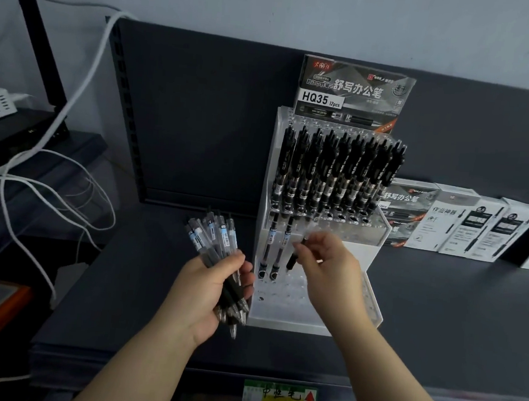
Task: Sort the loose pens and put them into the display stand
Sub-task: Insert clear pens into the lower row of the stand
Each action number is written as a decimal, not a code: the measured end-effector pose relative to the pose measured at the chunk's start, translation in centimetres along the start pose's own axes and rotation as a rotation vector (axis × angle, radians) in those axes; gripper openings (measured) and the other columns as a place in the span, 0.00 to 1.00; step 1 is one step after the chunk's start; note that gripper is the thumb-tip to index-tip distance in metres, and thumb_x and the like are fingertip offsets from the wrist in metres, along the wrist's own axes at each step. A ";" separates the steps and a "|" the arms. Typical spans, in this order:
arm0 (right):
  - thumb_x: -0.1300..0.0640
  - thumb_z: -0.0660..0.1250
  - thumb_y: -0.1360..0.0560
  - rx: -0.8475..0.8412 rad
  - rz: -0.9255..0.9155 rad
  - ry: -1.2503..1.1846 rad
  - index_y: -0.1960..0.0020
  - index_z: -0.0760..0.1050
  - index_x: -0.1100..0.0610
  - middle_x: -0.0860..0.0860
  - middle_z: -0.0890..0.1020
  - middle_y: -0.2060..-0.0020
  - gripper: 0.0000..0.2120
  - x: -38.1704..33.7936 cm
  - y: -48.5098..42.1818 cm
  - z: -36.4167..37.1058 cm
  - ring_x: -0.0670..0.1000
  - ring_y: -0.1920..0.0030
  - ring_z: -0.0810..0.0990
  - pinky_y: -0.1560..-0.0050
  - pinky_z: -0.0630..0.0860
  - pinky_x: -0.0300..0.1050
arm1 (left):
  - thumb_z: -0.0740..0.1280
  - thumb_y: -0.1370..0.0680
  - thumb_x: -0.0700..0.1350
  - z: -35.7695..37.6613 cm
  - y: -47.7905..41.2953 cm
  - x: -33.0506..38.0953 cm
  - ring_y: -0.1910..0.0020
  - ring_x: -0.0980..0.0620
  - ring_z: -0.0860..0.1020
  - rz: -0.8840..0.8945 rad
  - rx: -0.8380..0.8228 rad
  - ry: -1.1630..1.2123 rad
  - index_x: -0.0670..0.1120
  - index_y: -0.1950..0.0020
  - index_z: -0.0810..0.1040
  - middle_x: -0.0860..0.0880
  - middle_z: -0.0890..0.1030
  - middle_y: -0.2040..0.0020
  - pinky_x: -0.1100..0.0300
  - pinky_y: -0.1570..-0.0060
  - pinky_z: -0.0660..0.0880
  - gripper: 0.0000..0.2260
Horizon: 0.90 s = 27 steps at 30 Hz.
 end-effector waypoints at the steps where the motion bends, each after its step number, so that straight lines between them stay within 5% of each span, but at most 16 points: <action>1: 0.56 0.67 0.25 -0.016 -0.004 0.014 0.54 0.73 0.51 0.44 0.81 0.62 0.03 0.1 0.0 0.2 0.39 0.61 0.78 0.66 0.70 0.27 | 0.66 0.24 0.37 0.0 0.0 0.1 0.69 0.52 0.81 0.004 -0.002 0.001 0.40 0.55 0.78 0.47 0.81 0.69 0.55 0.64 0.80 0.02; 9: 0.57 0.65 0.24 -0.125 -0.051 0.303 0.60 0.76 0.61 0.49 0.75 0.70 0.09 0.9 -0.1 1.2 0.50 0.67 0.73 0.70 0.65 0.34 | 0.64 0.23 0.35 -0.2 0.5 0.2 0.69 0.53 0.81 0.020 -0.006 -0.010 0.41 0.54 0.77 0.47 0.83 0.67 0.55 0.62 0.80 0.04; 13: 0.52 0.71 0.28 -0.088 0.002 0.244 0.58 0.71 0.50 0.44 0.76 0.67 0.08 0.8 0.0 1.2 0.42 0.66 0.74 0.68 0.66 0.31 | 0.64 0.23 0.35 -0.3 0.5 0.0 0.66 0.52 0.81 0.020 0.000 -0.014 0.41 0.56 0.78 0.46 0.84 0.66 0.53 0.58 0.78 0.05; 27: 0.56 0.68 0.26 -0.086 -0.033 0.294 0.58 0.77 0.55 0.43 0.75 0.70 0.04 0.6 -0.1 1.2 0.40 0.68 0.72 0.69 0.64 0.29 | 0.64 0.23 0.35 -0.7 0.6 -0.1 0.67 0.53 0.81 0.011 -0.031 -0.014 0.40 0.56 0.78 0.45 0.84 0.64 0.55 0.61 0.80 0.04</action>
Point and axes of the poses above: each hand's wrist, its own y-axis away from the middle knuckle, its own z-axis out of the palm, x = y × z, the point moved 4 cm from there along -y, towards the middle knuckle
